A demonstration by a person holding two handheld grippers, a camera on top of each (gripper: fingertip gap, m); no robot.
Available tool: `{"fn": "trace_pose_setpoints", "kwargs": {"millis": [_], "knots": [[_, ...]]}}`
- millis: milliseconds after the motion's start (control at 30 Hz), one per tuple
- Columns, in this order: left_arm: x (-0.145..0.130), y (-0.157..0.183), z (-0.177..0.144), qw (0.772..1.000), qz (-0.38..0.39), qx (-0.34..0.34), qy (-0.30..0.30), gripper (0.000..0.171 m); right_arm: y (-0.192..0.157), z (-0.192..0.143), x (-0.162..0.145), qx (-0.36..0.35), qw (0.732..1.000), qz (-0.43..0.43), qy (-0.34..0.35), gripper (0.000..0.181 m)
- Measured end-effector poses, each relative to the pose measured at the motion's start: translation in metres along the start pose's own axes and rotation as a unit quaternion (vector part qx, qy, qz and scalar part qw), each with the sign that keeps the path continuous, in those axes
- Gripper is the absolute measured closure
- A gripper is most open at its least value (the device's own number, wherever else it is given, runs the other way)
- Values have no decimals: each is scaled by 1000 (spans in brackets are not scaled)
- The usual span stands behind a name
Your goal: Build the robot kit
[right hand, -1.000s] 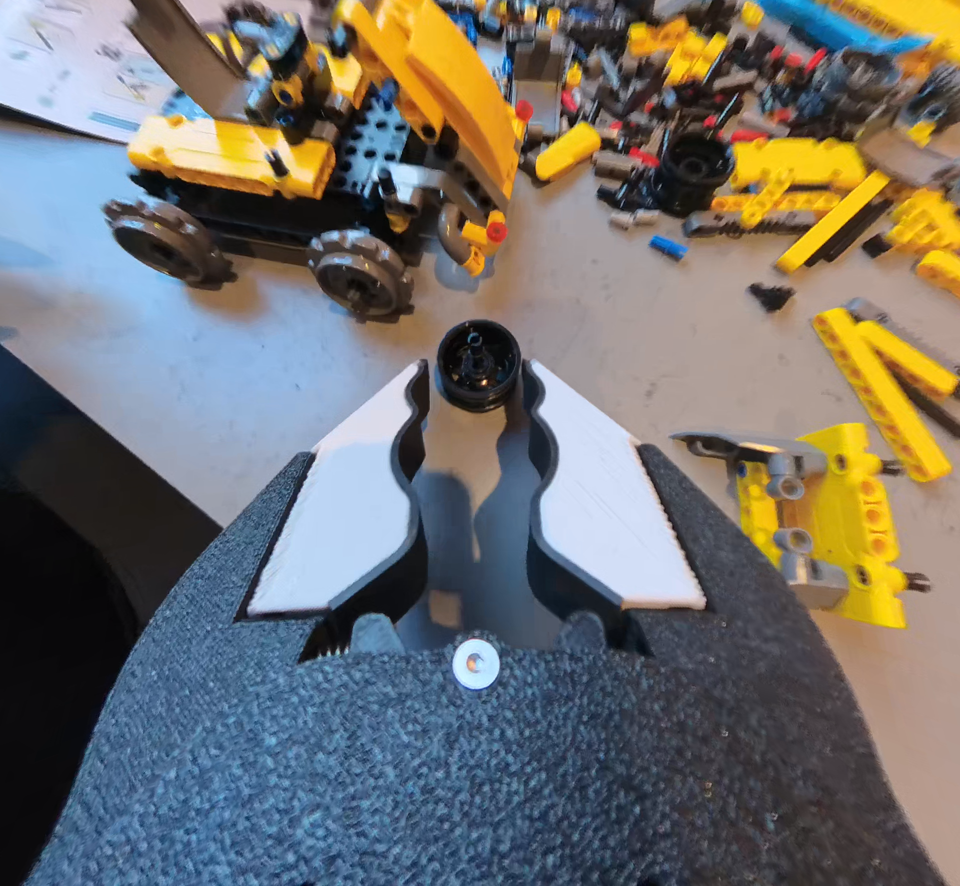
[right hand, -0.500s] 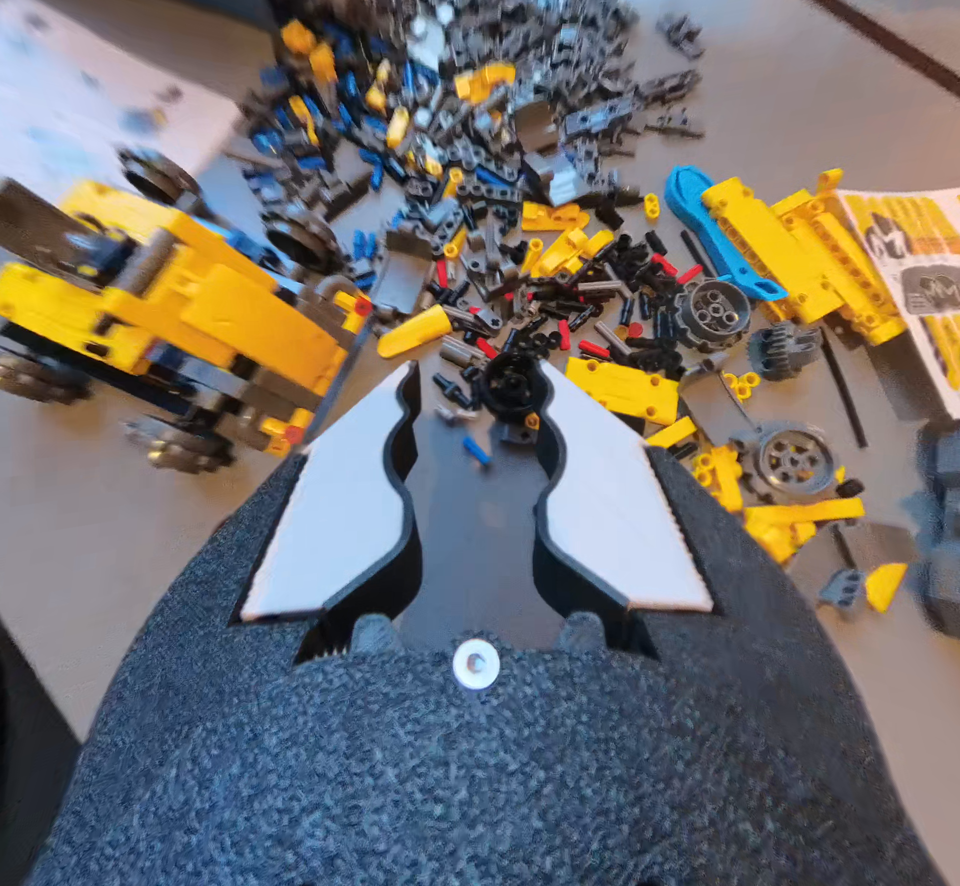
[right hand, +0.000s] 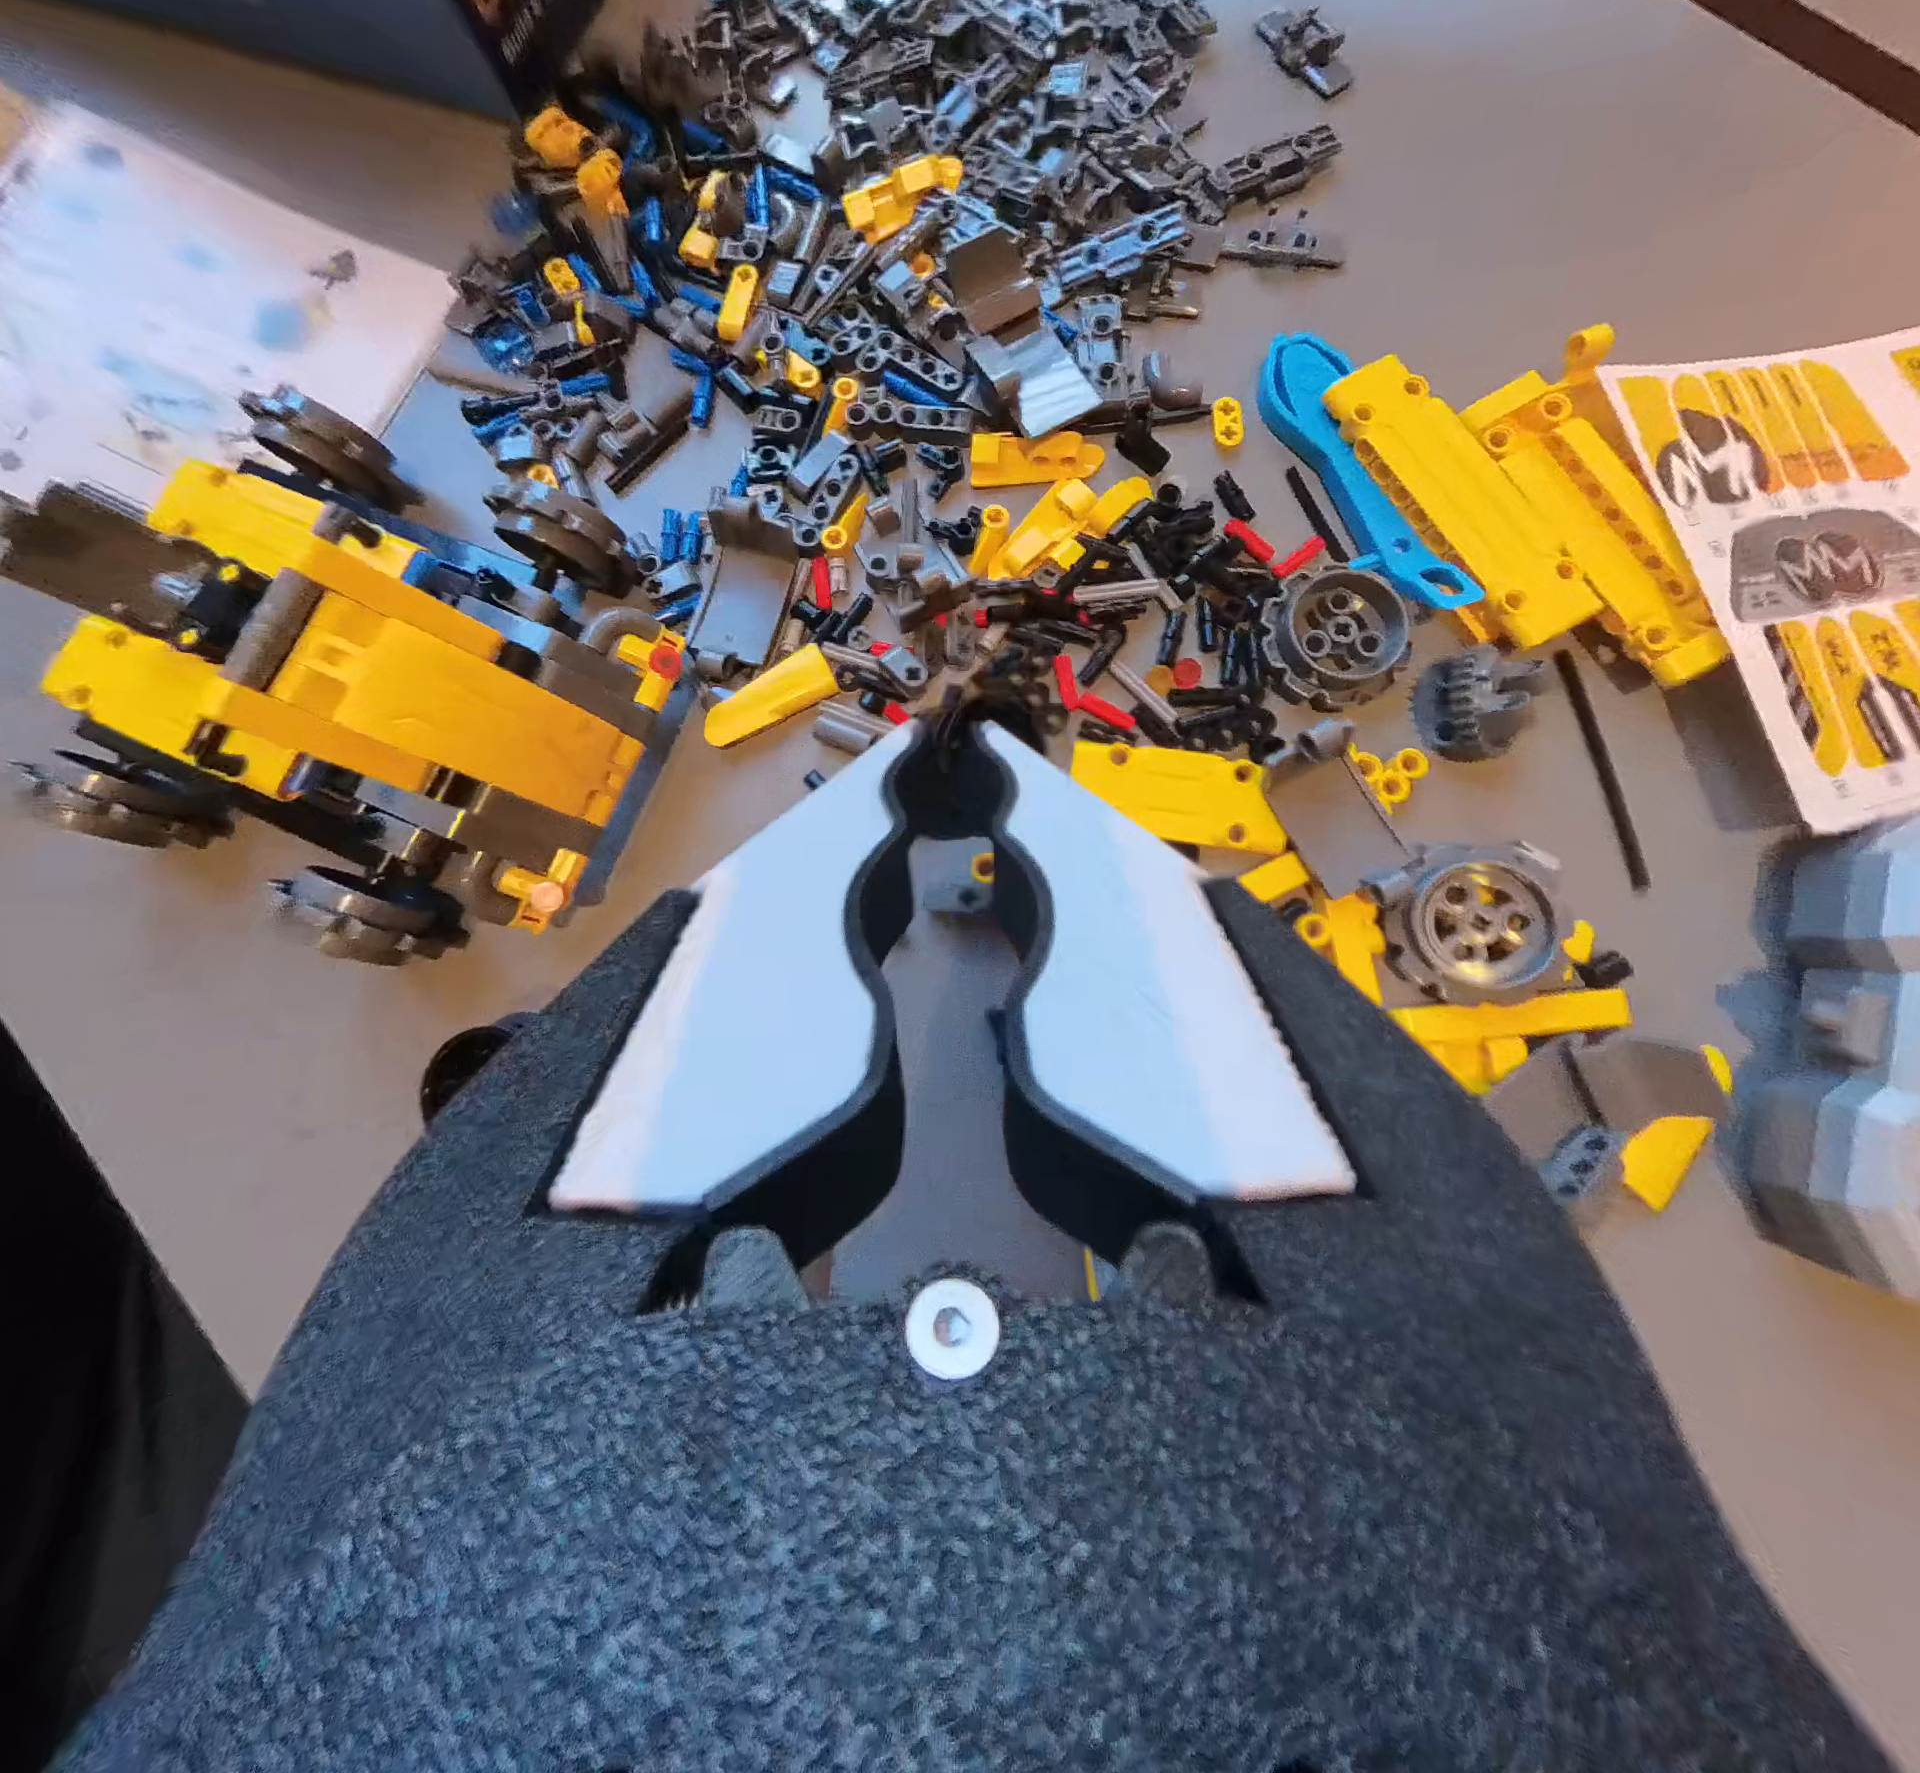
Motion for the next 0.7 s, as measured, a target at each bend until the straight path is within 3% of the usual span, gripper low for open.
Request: {"fn": "trace_pose_setpoints", "kwargs": {"millis": [200, 433, 600, 700], "knots": [[2, 4, 0, 1000, 9, -3, 1, 143, 4, -4, -3, 56, 994, 93, 14, 181], [0, 4, 1, 1000, 13, -2, -4, 143, 14, -7, -16, -21, 998, 56, -23, 161], [-1, 5, 2, 1000, 13, -7, -6, 143, 6, 8, -24, -9, 998, 46, -50, 137], [-1, 5, 2, 1000, 13, -6, -7, 143, -1, 21, -24, 4, 997, -19, -69, 135]]}}
Point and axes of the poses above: each gripper's, where its closed fingertips meet, z out along the fingers, x out of its top, y = z × x across the jaws, the point moved 6 cm from there along -z, back along the fingers, and after that the axes turned 9 degrees about y, right-handed, at the moved point
